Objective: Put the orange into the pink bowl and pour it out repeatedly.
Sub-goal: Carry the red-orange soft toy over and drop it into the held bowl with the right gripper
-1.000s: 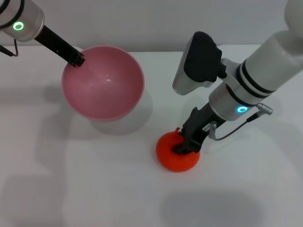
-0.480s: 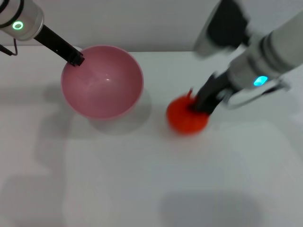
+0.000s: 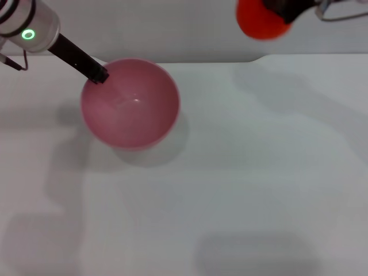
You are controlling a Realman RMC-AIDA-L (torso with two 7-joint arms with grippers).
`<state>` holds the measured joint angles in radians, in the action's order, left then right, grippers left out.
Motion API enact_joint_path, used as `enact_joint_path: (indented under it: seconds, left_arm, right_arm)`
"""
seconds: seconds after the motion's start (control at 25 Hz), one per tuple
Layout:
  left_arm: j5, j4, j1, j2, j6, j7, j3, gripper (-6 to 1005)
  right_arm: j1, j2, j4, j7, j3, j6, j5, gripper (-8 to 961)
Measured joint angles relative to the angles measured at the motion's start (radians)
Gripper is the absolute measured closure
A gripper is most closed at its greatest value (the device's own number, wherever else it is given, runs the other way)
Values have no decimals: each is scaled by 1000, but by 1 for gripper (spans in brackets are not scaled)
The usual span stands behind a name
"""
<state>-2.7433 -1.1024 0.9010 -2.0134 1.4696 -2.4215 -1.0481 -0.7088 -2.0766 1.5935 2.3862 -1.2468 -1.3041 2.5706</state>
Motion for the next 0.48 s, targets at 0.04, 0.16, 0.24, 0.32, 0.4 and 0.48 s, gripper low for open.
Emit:
enact_joint_path:
  seconds: [0.04, 0.16, 0.24, 0.32, 0.4, 0.48]
  left_arm:
    - [0, 0, 0, 0, 0, 0, 0, 956]
    - [1, 1, 7, -23, -2, 4, -7, 956]
    - [1, 1, 13, -32, -3, 4, -13, 956]
    - [3, 2, 19, -35, -3, 4, -18, 956]
    - [5, 3, 25, -38, -5, 2, -29, 956]
    - [12, 7, 34, -41, -19, -4, -56, 956]
  right_arm:
    - [0, 0, 30, 0, -4, -16, -25, 897]
    - [0, 0, 101, -12, -16, -62, -136, 898]
    - [0, 0, 116, -33, -30, -82, -206, 894]
    - [0, 0, 110, -46, -56, -87, -241, 889]
    - [0, 0, 89, -52, -96, -81, -252, 884]
    - [0, 0, 62, -56, -133, -69, -254, 879]
